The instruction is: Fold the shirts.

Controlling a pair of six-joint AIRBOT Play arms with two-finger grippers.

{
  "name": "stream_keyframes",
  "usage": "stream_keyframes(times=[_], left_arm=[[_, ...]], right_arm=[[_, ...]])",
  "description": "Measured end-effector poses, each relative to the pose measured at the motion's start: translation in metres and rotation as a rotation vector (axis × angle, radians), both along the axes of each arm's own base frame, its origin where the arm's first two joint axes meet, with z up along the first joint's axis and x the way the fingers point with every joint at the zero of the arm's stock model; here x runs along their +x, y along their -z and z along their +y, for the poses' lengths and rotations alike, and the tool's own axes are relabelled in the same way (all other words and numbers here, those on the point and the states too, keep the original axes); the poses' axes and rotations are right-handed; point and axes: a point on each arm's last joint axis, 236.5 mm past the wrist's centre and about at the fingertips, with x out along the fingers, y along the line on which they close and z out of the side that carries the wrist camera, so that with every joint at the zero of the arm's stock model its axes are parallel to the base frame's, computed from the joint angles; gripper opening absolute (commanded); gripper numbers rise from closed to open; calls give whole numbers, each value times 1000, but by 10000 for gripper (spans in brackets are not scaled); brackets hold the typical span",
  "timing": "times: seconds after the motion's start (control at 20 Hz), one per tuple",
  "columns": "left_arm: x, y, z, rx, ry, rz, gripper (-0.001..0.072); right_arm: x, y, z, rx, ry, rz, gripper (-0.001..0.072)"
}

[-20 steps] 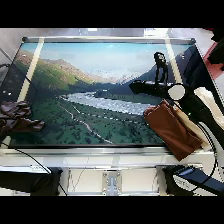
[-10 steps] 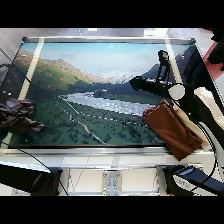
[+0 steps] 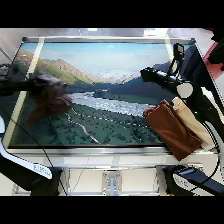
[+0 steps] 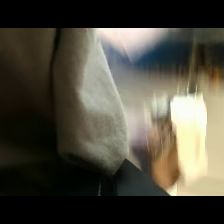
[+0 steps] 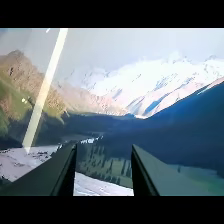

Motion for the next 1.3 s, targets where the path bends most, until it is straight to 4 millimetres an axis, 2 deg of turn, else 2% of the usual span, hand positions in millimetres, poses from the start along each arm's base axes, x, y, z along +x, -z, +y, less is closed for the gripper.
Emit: stream_keyframes(times=[0.15, 0.2, 0.25, 0.35, 0.45, 0.55, 0.65, 0.75, 0.85, 0.95, 1.05, 1.15, 1.3], left_arm=[[-30, 9, -135, 45, 319, -6, 18], [-41, 13, -172, 68, 398, -15, 18], [-54, 18, -206, 93, 466, -29, 91], [-77, 24, -267, 132, 572, -79, 719], [-89, 22, -310, 163, 631, -163, 717], [-80, 7, -332, 192, 633, -271, 717], [-54, -14, -330, 254, 596, -372, 716], [-18, -30, -300, 380, 520, -434, 715], [22, -34, -242, 562, 389, -415, 712], [48, -26, -168, 722, 241, -311, 712], [50, -14, -112, 789, 159, -181, 712], [43, -4, -73, 805, 114, -75, 712], [33, 8, -46, 793, 93, 18, 712]], right_arm=[[3, 3, -33, -24, 55, 18, 385], [2, 7, -41, -37, 62, 35, 385], [0, 15, -47, -59, 61, 62, 385], [-7, 35, -52, -105, 39, 134, 385], [-19, 70, -48, -151, -28, 252, 392], [-37, 107, -34, -160, -138, 383, 392], [-50, 135, -19, -151, -242, 468, 392], [-53, 155, -10, -137, -295, 507, 392], [-51, 171, -3, -119, -325, 525, 392], [-46, 182, 6, -92, -354, 522, 392], [-33, 186, 14, -55, -371, 508, 393], [-16, 185, 22, -19, -379, 488, 392], [9, 185, 32, 20, -386, 465, 391]])
